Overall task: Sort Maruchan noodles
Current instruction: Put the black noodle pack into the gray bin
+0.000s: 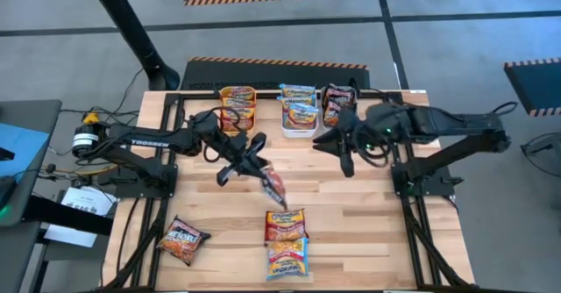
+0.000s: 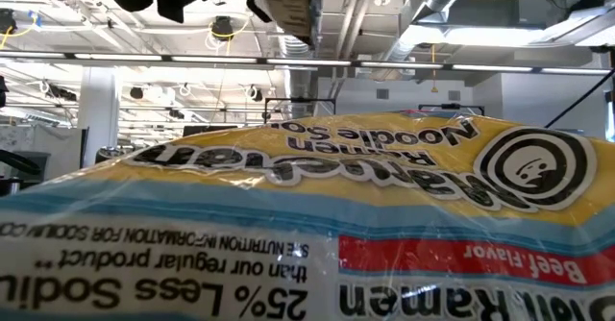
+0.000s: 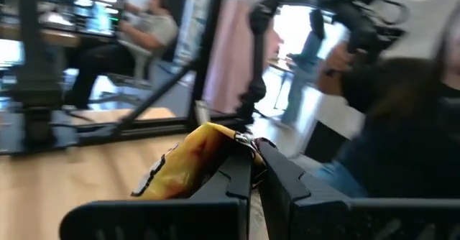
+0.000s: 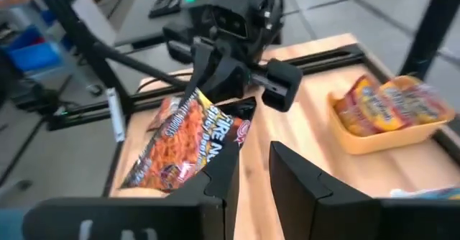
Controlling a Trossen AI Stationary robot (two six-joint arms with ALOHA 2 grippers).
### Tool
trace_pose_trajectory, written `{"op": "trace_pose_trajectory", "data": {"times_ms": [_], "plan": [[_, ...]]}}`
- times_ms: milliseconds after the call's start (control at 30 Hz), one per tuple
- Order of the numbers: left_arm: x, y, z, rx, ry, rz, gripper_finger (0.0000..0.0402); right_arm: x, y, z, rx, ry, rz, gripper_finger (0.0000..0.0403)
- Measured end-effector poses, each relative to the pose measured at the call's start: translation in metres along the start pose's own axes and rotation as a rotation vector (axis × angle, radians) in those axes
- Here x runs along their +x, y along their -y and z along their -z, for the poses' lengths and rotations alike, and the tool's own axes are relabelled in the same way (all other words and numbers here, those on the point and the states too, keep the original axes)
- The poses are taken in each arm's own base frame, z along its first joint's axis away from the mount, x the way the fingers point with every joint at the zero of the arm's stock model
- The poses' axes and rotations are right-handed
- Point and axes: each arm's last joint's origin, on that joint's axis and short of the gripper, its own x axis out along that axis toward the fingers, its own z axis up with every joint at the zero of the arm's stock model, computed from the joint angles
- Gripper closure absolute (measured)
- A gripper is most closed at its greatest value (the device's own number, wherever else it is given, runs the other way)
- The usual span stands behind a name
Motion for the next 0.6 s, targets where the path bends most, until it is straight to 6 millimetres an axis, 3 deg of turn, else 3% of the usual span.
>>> {"op": "trace_pose_trajectory", "data": {"times_ms": [300,433,600], "plan": [[-0.001,0.006,0.000,-0.042,-0.063,0.207,0.0401,0.029,0.019,-0.005,-0.010,-0.027,-0.220,0.0300],[-0.001,0.007,0.000,-0.057,-0.075,0.238,0.0401,0.039,0.025,-0.005,-0.024,-0.028,-0.229,0.0300],[-0.001,0.007,0.000,-0.060,-0.076,0.237,0.0401,0.037,0.032,-0.010,-0.050,0.014,-0.214,0.0300]]}}
